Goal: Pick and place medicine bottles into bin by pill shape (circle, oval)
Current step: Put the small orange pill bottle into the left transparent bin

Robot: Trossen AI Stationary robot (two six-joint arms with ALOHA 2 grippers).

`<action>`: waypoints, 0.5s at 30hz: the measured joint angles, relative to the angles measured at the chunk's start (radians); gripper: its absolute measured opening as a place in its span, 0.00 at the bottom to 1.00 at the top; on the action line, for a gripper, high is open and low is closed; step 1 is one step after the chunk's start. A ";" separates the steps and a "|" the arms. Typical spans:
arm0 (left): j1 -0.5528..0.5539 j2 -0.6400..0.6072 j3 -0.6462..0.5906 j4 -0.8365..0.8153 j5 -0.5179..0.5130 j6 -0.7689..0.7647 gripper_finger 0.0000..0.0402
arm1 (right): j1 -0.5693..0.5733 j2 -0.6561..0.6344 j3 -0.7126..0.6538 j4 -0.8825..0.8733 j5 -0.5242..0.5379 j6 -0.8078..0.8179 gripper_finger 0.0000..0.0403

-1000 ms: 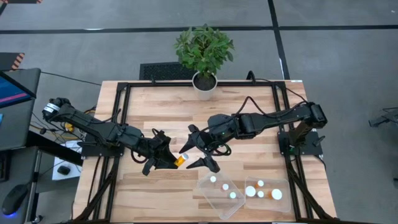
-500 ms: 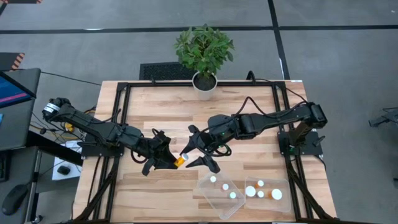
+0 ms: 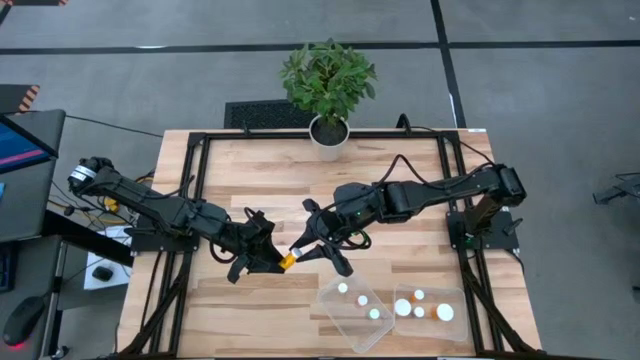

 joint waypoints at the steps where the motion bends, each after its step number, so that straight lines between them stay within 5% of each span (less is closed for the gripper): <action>1: 0.000 0.000 0.000 0.000 0.000 -0.002 0.26 | 0.000 0.000 0.000 0.000 0.000 0.000 0.27; 10: 0.000 0.000 0.000 -0.016 0.056 -0.050 0.42 | -0.001 -0.030 0.000 -0.060 0.000 0.026 0.28; 15: -0.001 -0.025 0.000 -0.145 0.062 -0.069 0.49 | 0.025 -0.117 0.003 -0.266 0.099 0.027 0.27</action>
